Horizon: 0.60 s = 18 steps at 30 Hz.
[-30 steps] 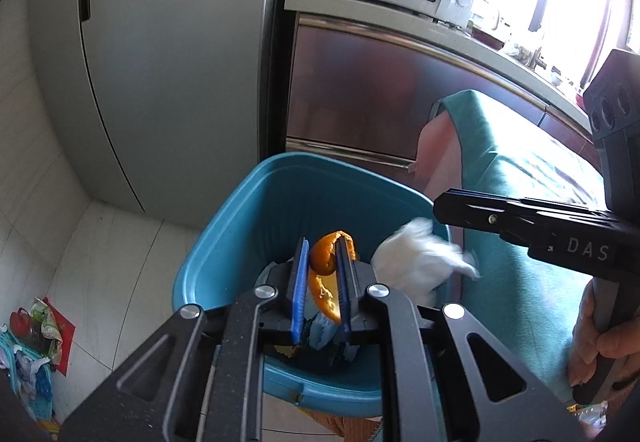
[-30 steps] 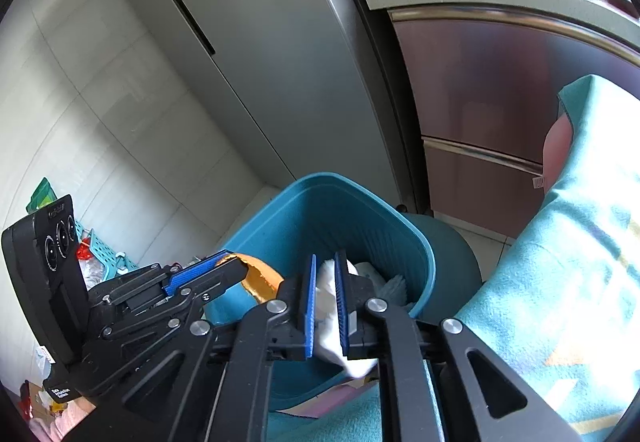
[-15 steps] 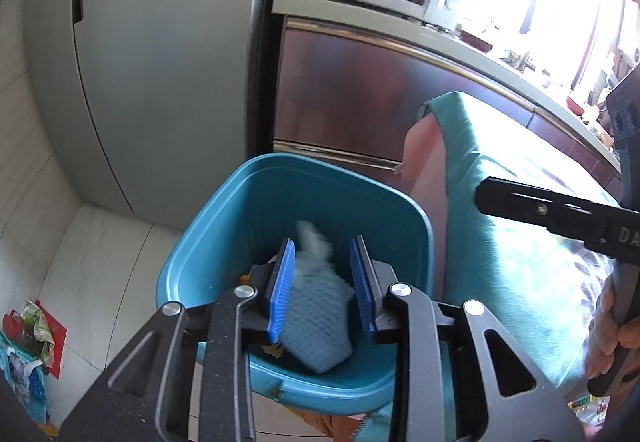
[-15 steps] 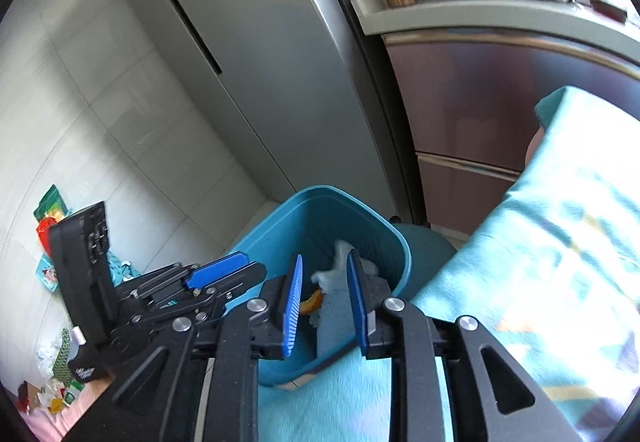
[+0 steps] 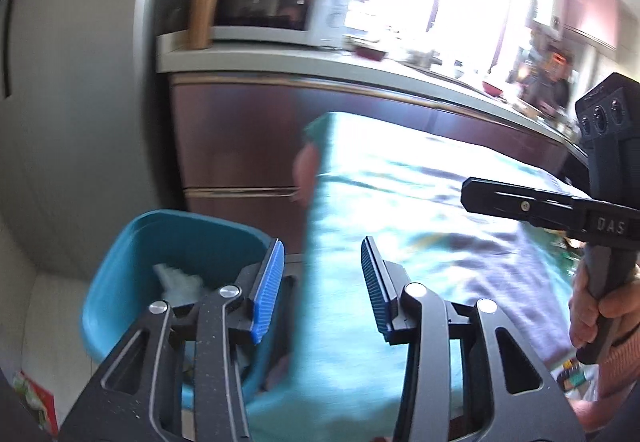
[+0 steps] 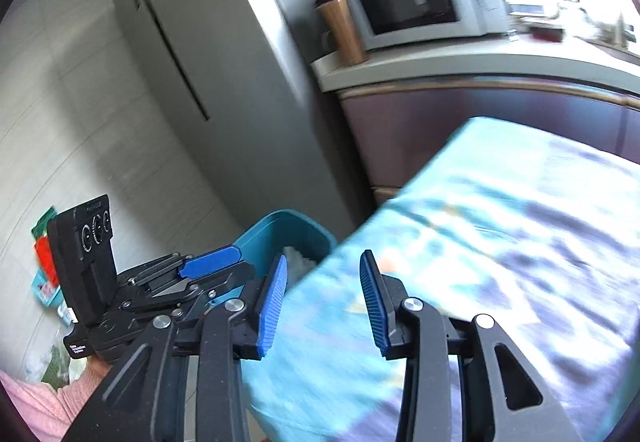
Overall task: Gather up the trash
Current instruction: 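Move both open tools back over the table trash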
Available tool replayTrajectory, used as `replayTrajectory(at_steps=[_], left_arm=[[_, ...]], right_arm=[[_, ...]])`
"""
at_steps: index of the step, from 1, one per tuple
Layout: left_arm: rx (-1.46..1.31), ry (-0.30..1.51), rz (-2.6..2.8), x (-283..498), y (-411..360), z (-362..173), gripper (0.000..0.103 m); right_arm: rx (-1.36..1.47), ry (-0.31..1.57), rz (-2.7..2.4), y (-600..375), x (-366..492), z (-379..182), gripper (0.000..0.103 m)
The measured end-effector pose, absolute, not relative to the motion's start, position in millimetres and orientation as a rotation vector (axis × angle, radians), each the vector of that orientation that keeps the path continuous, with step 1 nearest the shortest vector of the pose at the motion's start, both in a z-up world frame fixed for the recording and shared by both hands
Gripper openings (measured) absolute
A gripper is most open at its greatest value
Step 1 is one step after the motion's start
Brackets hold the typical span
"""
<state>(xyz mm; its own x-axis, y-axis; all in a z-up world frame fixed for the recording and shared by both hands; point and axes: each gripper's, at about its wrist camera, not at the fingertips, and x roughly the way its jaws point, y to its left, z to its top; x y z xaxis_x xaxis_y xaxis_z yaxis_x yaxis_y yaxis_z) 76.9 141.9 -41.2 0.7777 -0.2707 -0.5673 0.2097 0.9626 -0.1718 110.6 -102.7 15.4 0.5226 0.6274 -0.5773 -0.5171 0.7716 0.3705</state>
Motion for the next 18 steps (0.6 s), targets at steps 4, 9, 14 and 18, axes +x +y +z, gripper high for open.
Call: replayTrajectory(at_steps=[4,9,14,18], left_arm=[[-0.07,0.62,-0.361,78.9,98.6,-34.9,0.041],[-0.011,0.619,-0.488,84.3,34.8,-30.5,0.043],[0.063,0.632,-0.597,90.8,-32.1,-31.7,0.043],[0.106,0.644,-0.679,98.2,-79.7,-32.6,0.043]], right_arm=[[0.186,0.728,0.597,-146.8,95.7,20.3,0.037],[0.239,0.695,0.465,-209.5,72.9,22.8,0.039],[0.283,0.659,0.322,-272.2,53.2,23.5,0.042],[0.331,0.642,0.224,-316.3,47.7,17.9,0.042]])
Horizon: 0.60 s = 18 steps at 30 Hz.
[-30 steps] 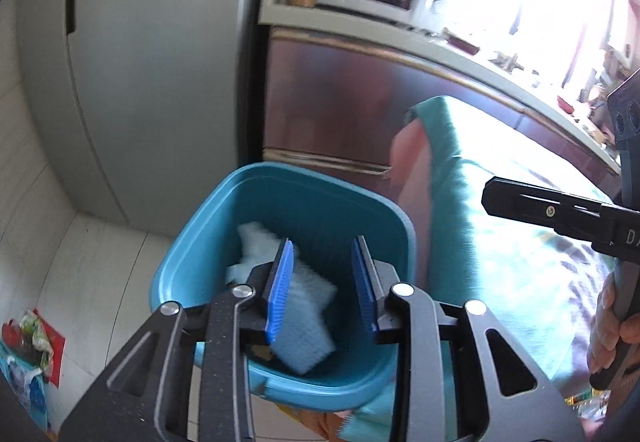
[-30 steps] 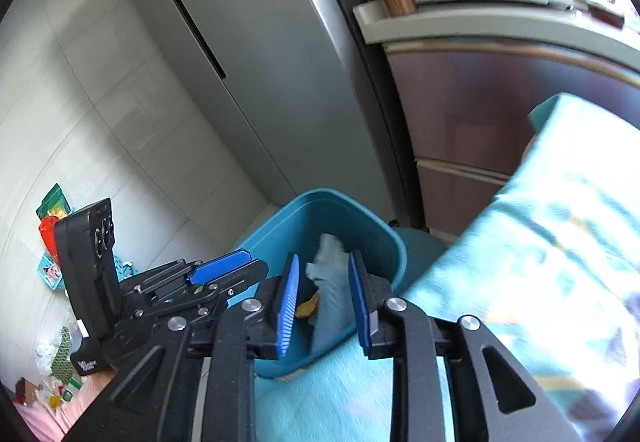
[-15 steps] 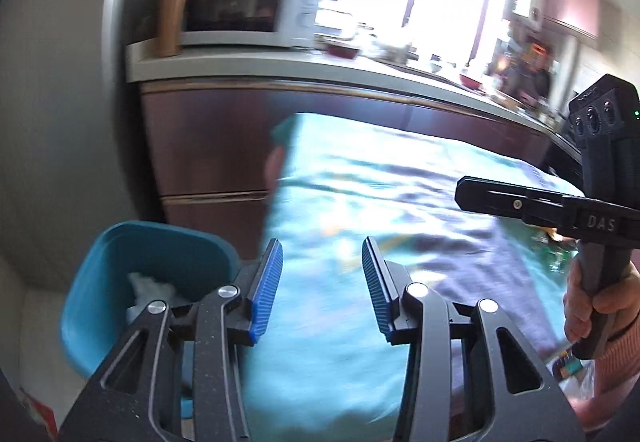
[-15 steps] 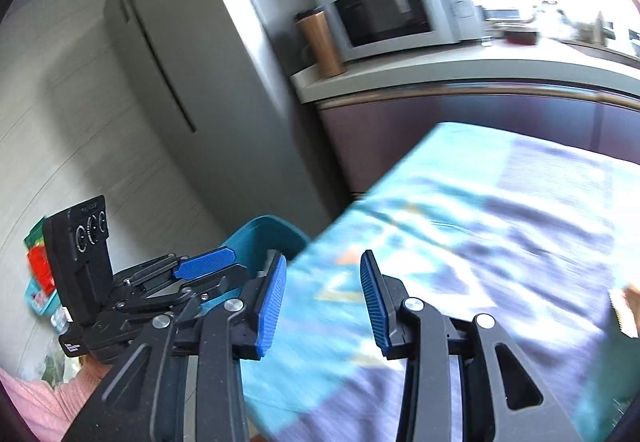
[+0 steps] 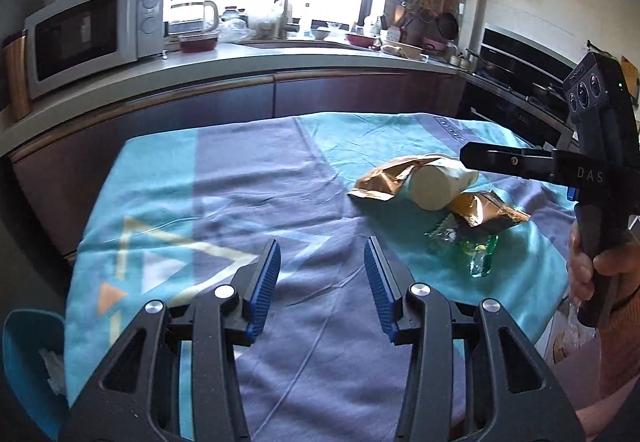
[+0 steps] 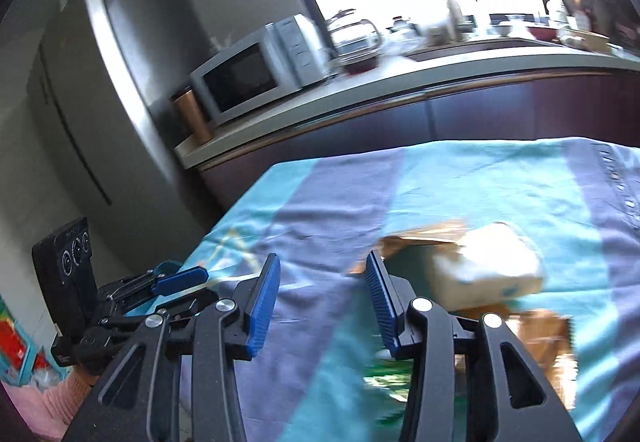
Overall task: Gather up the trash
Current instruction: 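Move both open tools back over the table trash, then grasp the gold wrapper with the left tool while the right tool grasps the paper cup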
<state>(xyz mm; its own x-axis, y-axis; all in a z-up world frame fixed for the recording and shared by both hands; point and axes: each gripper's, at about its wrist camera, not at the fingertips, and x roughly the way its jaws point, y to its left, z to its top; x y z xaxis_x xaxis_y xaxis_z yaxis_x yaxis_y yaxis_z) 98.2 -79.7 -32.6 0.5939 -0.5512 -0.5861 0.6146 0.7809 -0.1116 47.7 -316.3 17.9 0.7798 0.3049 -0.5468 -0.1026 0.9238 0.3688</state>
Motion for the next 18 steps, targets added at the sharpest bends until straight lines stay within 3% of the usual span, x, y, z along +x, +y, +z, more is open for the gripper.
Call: replayTrajectory(at_steps=[18], left_arm=[[0.269,0.689,-0.764,139.4,-202.3,-54.7,0.043]], right_arm=[[0.552,0.705,0.164,-426.6,80.5,-31.6,0.045]])
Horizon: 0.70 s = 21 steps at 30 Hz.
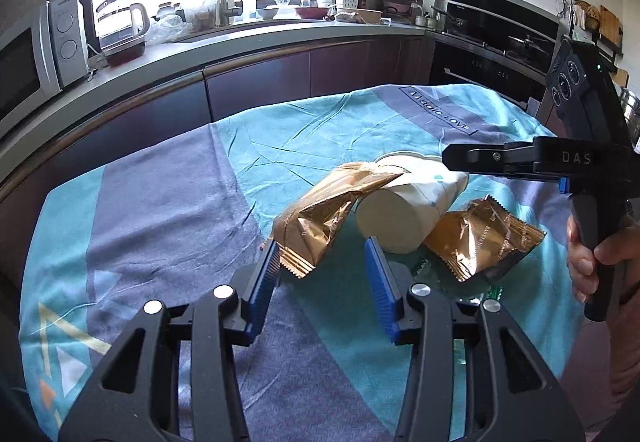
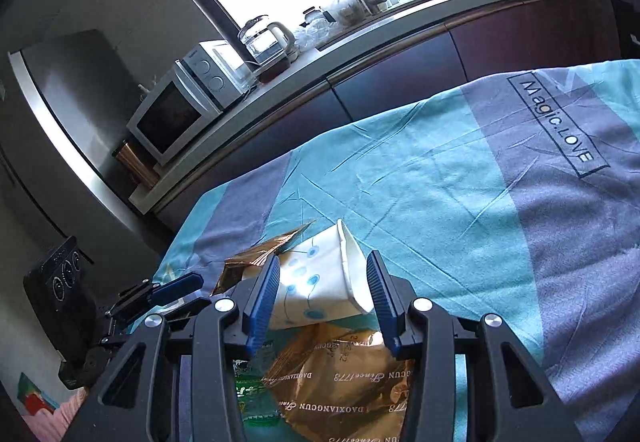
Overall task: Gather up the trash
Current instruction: 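Grasp the gold wrapper with the left tool while the right tool grasps the paper cup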
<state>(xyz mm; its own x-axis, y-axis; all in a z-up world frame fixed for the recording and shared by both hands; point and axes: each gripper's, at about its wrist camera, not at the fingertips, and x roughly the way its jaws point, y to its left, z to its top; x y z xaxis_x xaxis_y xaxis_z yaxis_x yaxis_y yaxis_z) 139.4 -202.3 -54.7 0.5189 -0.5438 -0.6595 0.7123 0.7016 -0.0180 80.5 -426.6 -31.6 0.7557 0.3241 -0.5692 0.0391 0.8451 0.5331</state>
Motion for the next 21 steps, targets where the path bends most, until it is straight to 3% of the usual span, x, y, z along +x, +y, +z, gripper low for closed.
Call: replayTrajectory(at_steps=[4,9,14,21], left_arm=[[0.283,0.713,-0.756,147.3,-208.9,-61.7,0.037],[0.284,0.745,-0.748,155.7,-210.6,-66.7,0.019],[0.271,0.735,-0.736,154.7,-203.8,-63.9,0.013],[0.246,0.7,-0.692,143.0,-179.2,-47.4,0.012]], right_arm=[[0.584,0.711,0.204,-427.2,83.2,-37.6,0.047],[0.585,0.716,0.248,-421.7,82.7,-39.7,0.047],[0.569,0.717,0.272,-413.2,79.7,-37.4,0.028],[0.53,0.698,0.312,-395.8,76.7,-28.4,0.017]])
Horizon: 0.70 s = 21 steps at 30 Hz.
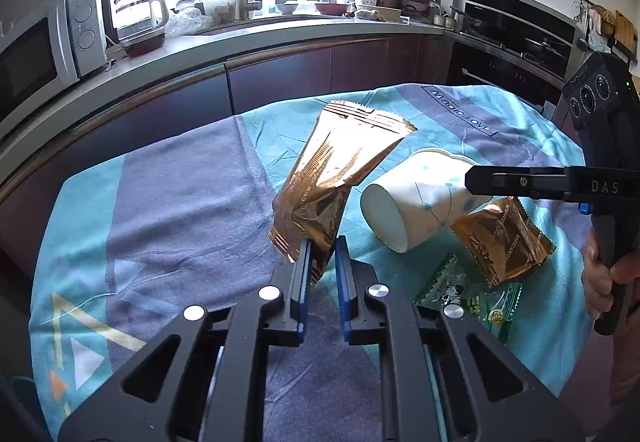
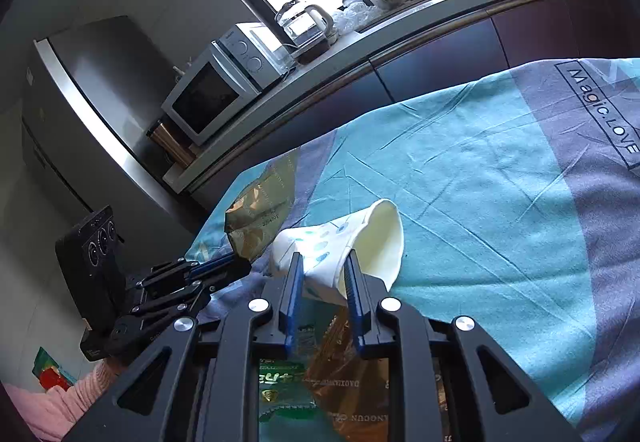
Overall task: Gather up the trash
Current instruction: 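Grasp the gold wrapper with the left tool while the right tool grasps the paper cup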
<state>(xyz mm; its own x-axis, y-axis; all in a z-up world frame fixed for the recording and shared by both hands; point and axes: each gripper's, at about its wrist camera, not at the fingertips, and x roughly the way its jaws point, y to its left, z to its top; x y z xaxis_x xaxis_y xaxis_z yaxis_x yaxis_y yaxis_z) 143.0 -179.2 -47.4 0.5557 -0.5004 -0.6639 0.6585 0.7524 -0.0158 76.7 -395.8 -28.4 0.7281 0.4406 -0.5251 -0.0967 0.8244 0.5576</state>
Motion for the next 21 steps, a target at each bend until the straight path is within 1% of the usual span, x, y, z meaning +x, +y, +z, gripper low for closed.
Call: replayTrajectory(at_steps=[6,13,21], left_arm=[[0.222,0.675,-0.654,129.0,-148.3,-35.1,0.012],[0.162,0.661,-0.614,114.3,-102.9,-20.9,0.012],[0.116,0.663,-0.567,97.8,-57.6,-16.2,0.012]], right_arm=[[0.502,0.671,0.339,-377.3,74.3,-17.5,0.006],[0.47,0.64,0.384,-352.2,71.5,-3.7,0.005],[0.465,0.629,0.45,-322.7,67.8,3.1,0.005]])
